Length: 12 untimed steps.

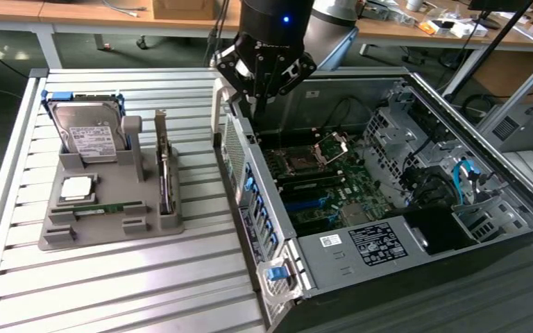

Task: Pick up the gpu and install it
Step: 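Reach for the gpu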

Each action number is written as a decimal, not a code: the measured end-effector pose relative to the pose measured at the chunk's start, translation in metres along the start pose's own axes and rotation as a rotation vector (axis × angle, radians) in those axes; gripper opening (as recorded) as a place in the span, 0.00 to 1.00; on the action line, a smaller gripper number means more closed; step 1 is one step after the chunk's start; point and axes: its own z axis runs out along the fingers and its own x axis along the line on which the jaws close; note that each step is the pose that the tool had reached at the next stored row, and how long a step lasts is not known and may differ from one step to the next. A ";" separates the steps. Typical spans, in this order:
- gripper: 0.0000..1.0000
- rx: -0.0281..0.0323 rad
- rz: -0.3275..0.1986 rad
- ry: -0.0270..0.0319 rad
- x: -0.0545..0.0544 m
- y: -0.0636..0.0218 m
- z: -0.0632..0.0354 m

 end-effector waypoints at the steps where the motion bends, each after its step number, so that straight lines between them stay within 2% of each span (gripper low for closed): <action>1: 0.11 0.0001 0.000 0.0001 0.000 0.0000 0.0000; 12: 0.11 0.0001 0.000 0.0001 0.005 -0.0004 -0.0002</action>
